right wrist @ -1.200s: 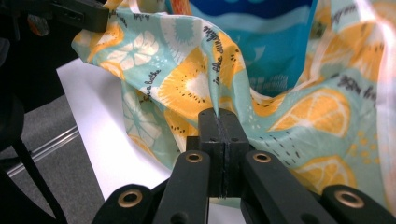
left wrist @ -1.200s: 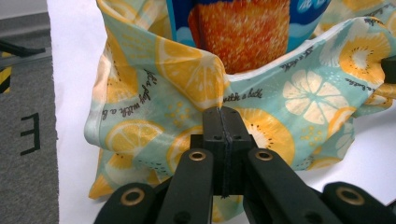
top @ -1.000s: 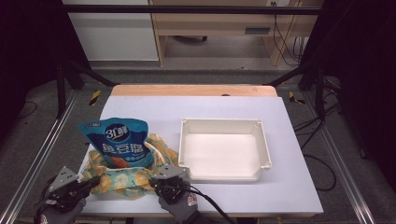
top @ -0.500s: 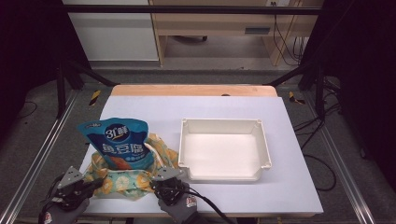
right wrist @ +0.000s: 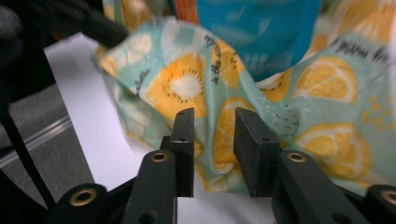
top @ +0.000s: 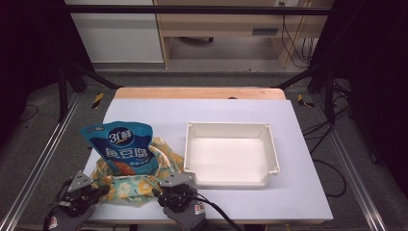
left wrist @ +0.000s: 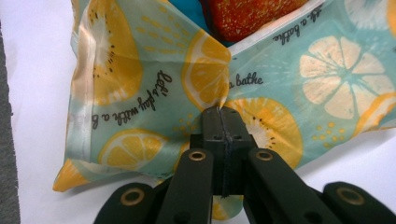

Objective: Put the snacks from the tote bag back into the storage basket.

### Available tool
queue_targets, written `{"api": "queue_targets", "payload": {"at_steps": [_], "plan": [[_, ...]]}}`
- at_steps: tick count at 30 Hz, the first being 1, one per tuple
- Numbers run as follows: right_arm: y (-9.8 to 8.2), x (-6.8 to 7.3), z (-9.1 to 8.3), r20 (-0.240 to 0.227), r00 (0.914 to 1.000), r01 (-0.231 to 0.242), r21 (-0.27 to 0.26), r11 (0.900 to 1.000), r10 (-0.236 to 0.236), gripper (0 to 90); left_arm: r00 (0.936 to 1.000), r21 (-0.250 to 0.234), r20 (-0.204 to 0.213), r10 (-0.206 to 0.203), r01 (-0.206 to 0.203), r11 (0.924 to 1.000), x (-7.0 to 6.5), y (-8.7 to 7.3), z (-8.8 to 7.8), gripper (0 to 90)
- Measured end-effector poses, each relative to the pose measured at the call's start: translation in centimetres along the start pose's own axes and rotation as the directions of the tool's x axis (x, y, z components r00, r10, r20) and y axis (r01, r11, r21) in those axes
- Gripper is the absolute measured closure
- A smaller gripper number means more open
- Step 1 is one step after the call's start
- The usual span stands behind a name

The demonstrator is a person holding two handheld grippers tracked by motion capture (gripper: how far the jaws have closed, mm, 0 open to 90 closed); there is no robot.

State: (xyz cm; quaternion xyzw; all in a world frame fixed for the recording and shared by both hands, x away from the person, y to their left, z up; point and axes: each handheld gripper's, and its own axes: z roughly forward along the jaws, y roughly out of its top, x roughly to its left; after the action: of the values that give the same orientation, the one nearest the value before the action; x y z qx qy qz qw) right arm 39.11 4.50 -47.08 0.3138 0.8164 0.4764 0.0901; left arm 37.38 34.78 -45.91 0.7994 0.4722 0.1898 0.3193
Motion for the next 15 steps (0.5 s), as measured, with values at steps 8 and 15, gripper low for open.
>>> {"api": "queue_targets", "payload": {"at_steps": [8,15], "plan": [[2.9,-0.7,-2.9,0.045,0.999,0.011,-0.145,0.989,-0.005,68.3,1.0,0.017,-0.001,0.001,-0.001,0.9998,0.0,0.0,0.1,89.7],[3.7,-1.9,-1.5,0.186,0.9826,0.011,-0.117,0.993,0.011,85.1,1.0,0.01,0.0,-0.008,0.008,0.9999,0.1,-0.1,0.2,89.4]]}}
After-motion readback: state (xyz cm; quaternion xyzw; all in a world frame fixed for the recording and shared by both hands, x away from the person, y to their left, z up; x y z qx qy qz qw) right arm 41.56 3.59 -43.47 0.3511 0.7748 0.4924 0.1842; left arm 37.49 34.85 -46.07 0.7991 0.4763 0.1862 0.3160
